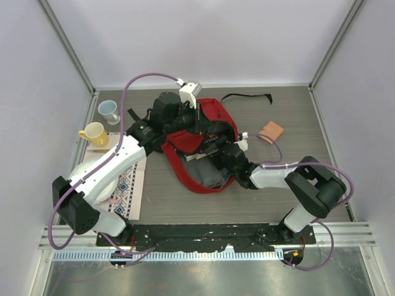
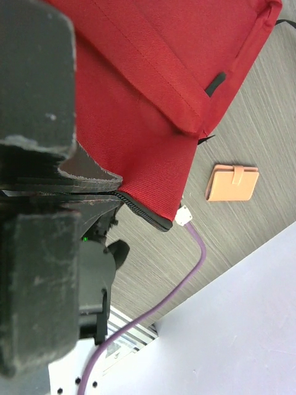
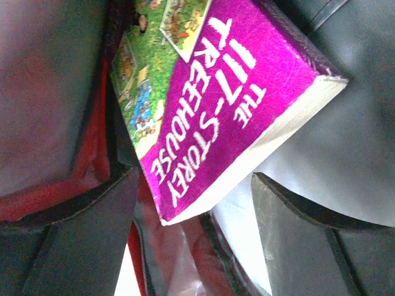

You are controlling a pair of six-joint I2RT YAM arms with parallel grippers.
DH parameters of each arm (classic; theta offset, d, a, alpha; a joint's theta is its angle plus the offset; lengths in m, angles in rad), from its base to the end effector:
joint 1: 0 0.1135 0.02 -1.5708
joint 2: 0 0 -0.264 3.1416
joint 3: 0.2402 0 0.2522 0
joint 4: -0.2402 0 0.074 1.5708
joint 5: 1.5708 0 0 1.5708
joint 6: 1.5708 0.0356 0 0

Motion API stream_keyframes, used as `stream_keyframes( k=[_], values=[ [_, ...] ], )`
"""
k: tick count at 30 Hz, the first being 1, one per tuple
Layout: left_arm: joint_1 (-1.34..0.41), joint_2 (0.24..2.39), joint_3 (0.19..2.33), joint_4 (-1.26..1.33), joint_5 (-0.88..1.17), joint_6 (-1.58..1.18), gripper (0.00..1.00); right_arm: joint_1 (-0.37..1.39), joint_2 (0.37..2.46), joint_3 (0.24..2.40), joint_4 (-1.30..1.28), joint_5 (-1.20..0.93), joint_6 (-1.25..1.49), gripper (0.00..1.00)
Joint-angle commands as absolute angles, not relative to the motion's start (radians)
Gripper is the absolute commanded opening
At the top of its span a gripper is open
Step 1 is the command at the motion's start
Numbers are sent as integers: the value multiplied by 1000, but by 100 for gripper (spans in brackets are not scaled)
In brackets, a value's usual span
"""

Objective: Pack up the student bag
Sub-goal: Place the book in the student bag.

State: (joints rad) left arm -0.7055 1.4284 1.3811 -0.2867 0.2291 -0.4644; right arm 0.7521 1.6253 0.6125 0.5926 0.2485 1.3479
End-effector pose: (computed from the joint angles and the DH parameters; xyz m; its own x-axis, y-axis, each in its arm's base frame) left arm 0.2481 -0.2219 0.3876 -0.5791 -0.0797 -0.8113 0.5989 0.6337 -0.4897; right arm 0.2353 0.2082 0.1568 -0.5517 0.7783 -0.2997 0.1804 0.4622 0.8682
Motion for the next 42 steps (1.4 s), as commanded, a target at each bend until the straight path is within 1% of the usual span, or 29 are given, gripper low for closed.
stream_keyframes(
  k=[1,5,9,10,12,13,14,16,21,23,24,26,27,29,30,33,34,37,39,42],
  values=[
    [-707,1387,1382,-201,245,-463,0,758,1519,582,532,285,1282,78],
    [-706,1388,1382,-196,253,-466,0,753,1529,604,531,296,1270,57],
    [-706,1378,1381,-206,253,-466,0,749,1604,682,518,249,1256,54],
    [-707,1374,1376,-207,252,-466,0,747,1626,698,525,239,1259,44],
    [-707,1367,1371,-209,249,-466,0,747,1647,713,540,239,1261,36],
    [-706,1364,1365,-210,247,-468,0,747,1657,733,545,238,1249,20],
    [-706,1356,1362,-210,244,-468,0,749,1672,745,543,236,1241,14],
    [-707,1355,1356,-207,242,-469,0,747,1686,788,535,227,1232,9],
    [-706,1358,1358,-204,250,-476,0,746,1747,861,523,190,1226,9],
    [-707,1361,1359,-213,253,-476,0,747,1747,853,535,173,1221,12],
    [-707,1359,1353,-224,253,-474,0,749,1727,826,541,173,1213,21],
    [-706,1351,1333,-227,241,-472,0,750,1656,781,558,184,1171,30],
    [-706,1344,1324,-226,238,-472,0,750,1616,735,554,192,1148,38],
    [-707,1335,1303,-224,229,-474,0,750,1537,687,502,219,1090,46],
    [-707,1328,1293,-221,224,-474,0,750,1444,636,493,233,1071,54],
    [-706,1324,1270,-219,222,-479,0,750,1285,580,405,251,997,64],
    [-706,1328,1267,-221,227,-479,0,750,1249,581,294,267,989,65],
    [-706,1347,1252,-218,264,-494,0,750,1151,588,101,346,965,65],
    [-707,1356,1239,-210,291,-506,0,750,1094,563,40,382,960,65],
    [-707,1377,1212,-215,334,-512,2,750,945,508,-27,443,956,65]
  ],
)
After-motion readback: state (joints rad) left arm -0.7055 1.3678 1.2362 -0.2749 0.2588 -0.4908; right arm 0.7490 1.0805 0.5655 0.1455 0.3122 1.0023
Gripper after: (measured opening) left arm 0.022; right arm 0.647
